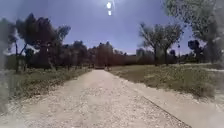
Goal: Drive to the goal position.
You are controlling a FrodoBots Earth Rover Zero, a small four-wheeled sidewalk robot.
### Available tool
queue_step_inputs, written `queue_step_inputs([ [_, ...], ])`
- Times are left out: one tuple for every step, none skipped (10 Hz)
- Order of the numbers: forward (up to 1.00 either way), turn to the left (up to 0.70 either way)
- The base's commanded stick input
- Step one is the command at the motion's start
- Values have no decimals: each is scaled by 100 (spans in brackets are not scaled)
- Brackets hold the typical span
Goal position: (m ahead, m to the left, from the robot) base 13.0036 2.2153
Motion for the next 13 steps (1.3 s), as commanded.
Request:
queue_step_inputs([
  [85, 0],
  [85, 0],
  [85, 0],
  [85, 0],
  [85, 1],
  [85, 8],
  [85, 16],
  [85, 23],
  [85, 31],
  [85, 34],
  [85, 0],
  [85, 0],
  [85, 0],
])
